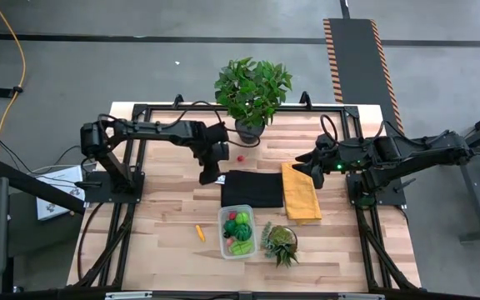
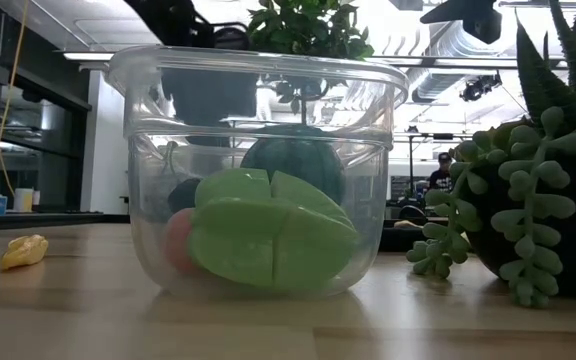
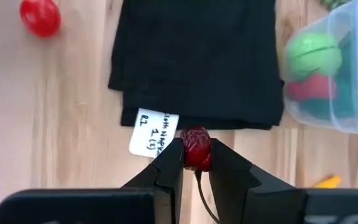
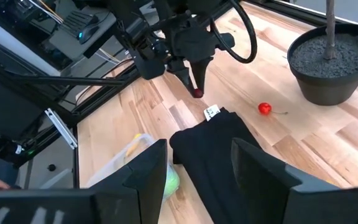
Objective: Pick and placing Produce into tupperware
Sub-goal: Put the left cherry into the bin
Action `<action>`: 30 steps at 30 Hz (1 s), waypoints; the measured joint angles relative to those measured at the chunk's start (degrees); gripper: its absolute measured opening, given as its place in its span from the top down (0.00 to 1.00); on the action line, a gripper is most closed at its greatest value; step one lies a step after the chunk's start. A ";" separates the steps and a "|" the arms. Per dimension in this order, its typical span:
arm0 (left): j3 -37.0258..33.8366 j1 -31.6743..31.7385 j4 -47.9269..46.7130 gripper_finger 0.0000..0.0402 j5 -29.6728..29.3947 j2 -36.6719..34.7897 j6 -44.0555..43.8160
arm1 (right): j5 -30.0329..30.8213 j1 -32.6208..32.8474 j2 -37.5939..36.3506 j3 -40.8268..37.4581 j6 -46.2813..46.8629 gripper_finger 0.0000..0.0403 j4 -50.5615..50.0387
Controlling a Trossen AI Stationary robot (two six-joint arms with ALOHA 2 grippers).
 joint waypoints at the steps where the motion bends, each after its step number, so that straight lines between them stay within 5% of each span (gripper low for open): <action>1: 0.60 -0.39 -0.94 0.86 -0.05 0.00 0.01 | 0.01 0.01 -0.02 0.00 -0.29 0.57 0.00; 15: 11.40 -14.06 -8.67 0.86 -0.92 -0.02 -5.09 | -0.86 -0.01 -0.04 0.00 -3.26 0.57 -0.07; 30: 22.54 -25.44 -9.16 0.86 -12.41 -0.07 -17.30 | -5.06 0.01 -0.04 0.00 -7.47 0.57 -0.07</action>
